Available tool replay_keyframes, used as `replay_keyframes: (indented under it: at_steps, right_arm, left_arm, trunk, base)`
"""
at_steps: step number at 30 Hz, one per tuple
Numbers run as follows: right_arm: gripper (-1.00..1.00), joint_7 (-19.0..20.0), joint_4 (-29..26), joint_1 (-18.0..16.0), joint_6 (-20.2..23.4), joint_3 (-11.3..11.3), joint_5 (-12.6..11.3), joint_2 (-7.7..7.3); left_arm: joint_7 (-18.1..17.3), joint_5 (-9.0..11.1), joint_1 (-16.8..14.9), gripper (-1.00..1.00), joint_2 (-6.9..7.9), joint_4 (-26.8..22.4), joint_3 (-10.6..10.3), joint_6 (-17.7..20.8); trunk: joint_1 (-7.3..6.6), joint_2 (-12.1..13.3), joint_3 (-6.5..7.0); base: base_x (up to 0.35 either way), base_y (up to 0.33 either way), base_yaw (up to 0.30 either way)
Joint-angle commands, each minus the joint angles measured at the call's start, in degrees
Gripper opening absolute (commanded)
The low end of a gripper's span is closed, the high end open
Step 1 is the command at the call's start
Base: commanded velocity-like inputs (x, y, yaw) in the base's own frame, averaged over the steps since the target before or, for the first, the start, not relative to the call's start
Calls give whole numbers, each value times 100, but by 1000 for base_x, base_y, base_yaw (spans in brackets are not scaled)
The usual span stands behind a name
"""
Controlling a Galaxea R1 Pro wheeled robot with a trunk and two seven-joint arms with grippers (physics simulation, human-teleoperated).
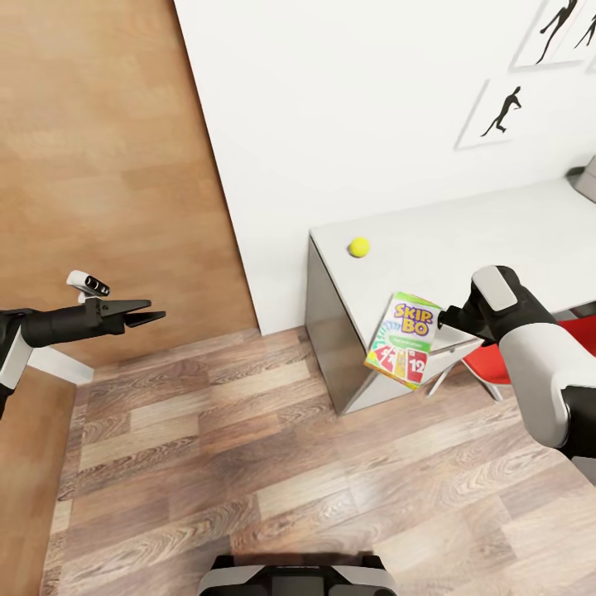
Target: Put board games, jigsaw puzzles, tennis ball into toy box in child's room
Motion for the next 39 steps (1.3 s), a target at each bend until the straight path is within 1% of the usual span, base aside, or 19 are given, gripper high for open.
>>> replay_keyframes:
  at_steps: [1,15,24,39]
  right_arm:
    - [100,-58,-7,-6,10,-8,-62,2]
    - [100,-57,-7,-9,10,-1,-62,7]
    - [100,-50,-7,-11,7,-6,-62,12]
    - [100,-46,-7,-11,2,1,-62,21]
  left_arm:
    - [-21,2,-3,100,2,2,-5,61]
    - [-21,-15,-2,100,-5,4,-11,61]
    - [-21,-24,5,100,-12,4,-21,61]
    - [-21,-33,5,100,-21,4,-32,56]
  trunk:
    - [3,-9,-8]
    - [3,-9,-8]
    - [3,-9,-8]
    - [3,-9,-8]
  base:
    - [1,135,0]
    - [20,92,0]
    - [74,111,0]
    - [10,53,0]
